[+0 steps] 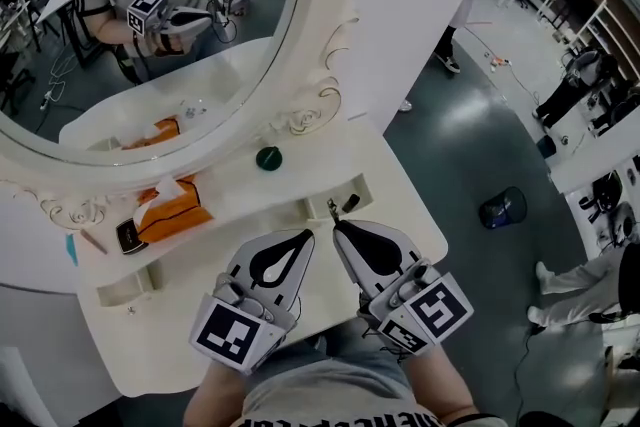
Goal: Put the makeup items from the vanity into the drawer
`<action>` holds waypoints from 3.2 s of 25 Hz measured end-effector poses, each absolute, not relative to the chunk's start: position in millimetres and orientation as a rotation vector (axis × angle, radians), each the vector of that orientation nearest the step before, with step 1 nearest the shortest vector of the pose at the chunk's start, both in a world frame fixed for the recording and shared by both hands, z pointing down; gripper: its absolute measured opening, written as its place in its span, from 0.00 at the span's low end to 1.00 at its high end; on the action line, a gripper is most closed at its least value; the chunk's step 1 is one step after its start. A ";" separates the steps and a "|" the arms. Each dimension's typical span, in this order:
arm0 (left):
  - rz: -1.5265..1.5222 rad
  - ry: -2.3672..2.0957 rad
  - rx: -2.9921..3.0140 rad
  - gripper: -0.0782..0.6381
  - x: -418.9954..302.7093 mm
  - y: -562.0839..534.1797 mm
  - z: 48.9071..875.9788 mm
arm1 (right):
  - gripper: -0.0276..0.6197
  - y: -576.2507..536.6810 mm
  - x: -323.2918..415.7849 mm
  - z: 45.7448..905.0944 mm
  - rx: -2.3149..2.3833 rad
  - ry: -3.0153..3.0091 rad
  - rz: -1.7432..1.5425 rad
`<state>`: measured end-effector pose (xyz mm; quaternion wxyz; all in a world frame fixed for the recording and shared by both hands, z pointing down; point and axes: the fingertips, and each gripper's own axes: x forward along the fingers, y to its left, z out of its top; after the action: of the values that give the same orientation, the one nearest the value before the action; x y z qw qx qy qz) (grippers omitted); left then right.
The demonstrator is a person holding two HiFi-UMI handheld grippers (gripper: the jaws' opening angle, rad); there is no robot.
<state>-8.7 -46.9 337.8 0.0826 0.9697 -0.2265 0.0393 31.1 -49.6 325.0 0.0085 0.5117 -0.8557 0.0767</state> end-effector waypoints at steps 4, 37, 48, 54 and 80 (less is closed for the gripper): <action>0.123 -0.685 2.889 0.13 -9.4 -47.7 338.9 | 0.10 -52.5 36.0 324.9 1.607 -2.666 0.238; 0.116 -1.067 2.737 0.13 -5.5 -60.8 341.4 | 0.10 -97.9 64.3 375.7 1.287 -2.682 0.321; 0.131 -1.100 2.696 0.13 -4.3 -57.8 350.5 | 0.10 -99.5 72.6 412.6 1.252 -2.626 0.385; 0.136 -1.106 2.688 0.13 -4.6 -57.3 352.8 | 0.10 -101.3 74.2 427.3 1.238 -2.592 0.395; 0.159 -1.139 2.655 0.13 -14.3 -64.1 359.3 | 0.10 -110.7 71.8 487.1 1.148 -2.426 0.384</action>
<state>-14.3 -64.1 359.3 0.1235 0.9106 -0.3907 0.0544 71.8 -110.7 487.1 0.2137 0.4136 -0.8742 0.1383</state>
